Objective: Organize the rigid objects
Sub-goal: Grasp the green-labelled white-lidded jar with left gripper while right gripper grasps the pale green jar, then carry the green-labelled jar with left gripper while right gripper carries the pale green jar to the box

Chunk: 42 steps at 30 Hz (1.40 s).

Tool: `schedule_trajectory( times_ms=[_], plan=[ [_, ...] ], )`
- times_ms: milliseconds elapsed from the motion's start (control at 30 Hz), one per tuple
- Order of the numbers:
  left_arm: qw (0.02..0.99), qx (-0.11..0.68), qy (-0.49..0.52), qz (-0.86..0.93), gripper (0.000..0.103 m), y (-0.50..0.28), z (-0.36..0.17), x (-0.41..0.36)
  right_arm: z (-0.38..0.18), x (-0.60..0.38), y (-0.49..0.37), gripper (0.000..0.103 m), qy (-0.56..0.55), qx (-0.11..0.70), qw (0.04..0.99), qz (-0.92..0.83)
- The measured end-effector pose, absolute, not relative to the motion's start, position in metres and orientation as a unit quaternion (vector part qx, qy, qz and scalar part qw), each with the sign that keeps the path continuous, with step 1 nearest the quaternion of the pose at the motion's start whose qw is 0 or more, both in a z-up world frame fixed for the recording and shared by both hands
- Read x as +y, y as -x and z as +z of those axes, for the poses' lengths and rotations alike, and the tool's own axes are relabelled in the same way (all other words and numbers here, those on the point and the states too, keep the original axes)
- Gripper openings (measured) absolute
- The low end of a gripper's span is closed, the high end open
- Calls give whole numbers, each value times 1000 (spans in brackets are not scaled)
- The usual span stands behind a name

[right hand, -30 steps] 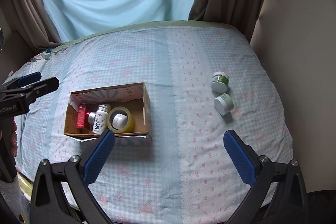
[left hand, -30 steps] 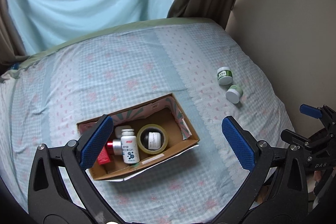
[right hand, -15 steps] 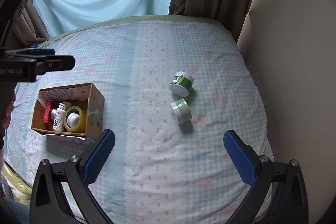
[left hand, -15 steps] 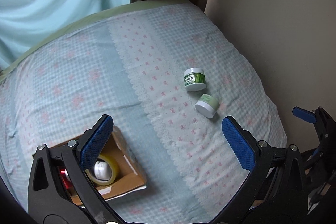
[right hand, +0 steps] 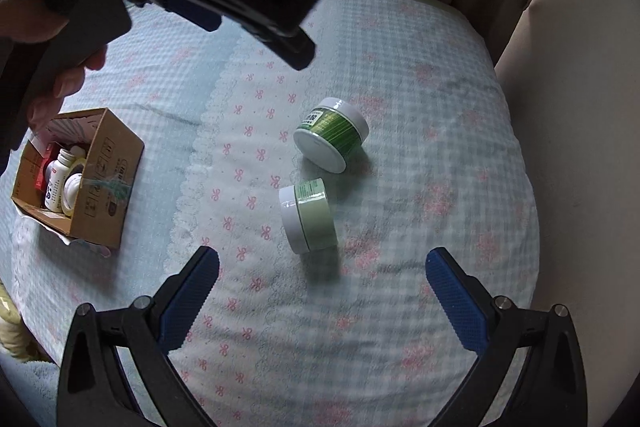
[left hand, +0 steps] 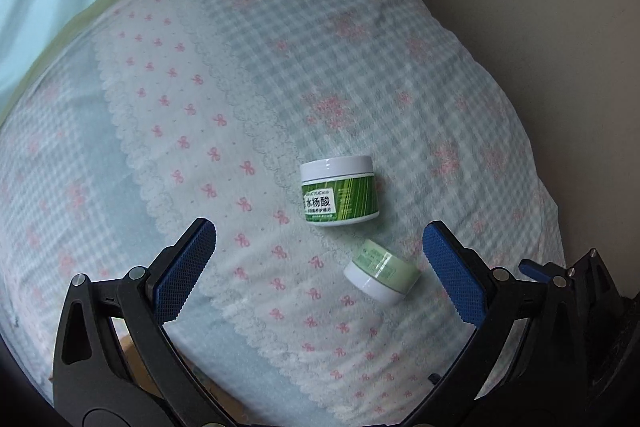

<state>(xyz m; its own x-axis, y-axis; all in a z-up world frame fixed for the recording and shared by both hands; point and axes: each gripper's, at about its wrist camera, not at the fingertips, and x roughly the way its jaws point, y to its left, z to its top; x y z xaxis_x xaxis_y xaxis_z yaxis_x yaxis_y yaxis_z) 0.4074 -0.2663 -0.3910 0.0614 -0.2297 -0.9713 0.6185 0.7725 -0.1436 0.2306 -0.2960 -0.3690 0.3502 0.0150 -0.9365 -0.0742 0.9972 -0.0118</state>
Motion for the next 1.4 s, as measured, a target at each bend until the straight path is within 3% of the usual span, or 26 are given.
schedule_trajectory(
  times_ms=[100,300,433,467,567,633,767,1400],
  plan=[
    [688,635,-168,-309,103,-415,-423,-287,-392,-302,-237,102,12,565,824,39],
    [658,658,-206,-302,103,-423,-478,-315,-435,-306,-248,85,-17,541,839,55],
    [641,672,-215,-301,101,-429,-502,-324,-458,-302,-259,82,-22,535,842,70],
    [637,675,-217,-301,100,-429,-507,-326,-462,-300,-261,75,-15,533,843,71],
    [623,687,-225,-301,90,-431,-521,-332,-472,-297,-269,68,-11,531,843,80],
    [611,695,-221,-309,74,-433,-528,-336,-474,-296,-271,66,-12,526,846,85],
    [609,687,-238,-318,73,-430,-532,-345,-478,-292,-274,44,-5,523,847,96],
    [645,629,-256,-349,70,-413,-487,-366,-469,-299,-273,41,-17,526,846,86]
  ],
)
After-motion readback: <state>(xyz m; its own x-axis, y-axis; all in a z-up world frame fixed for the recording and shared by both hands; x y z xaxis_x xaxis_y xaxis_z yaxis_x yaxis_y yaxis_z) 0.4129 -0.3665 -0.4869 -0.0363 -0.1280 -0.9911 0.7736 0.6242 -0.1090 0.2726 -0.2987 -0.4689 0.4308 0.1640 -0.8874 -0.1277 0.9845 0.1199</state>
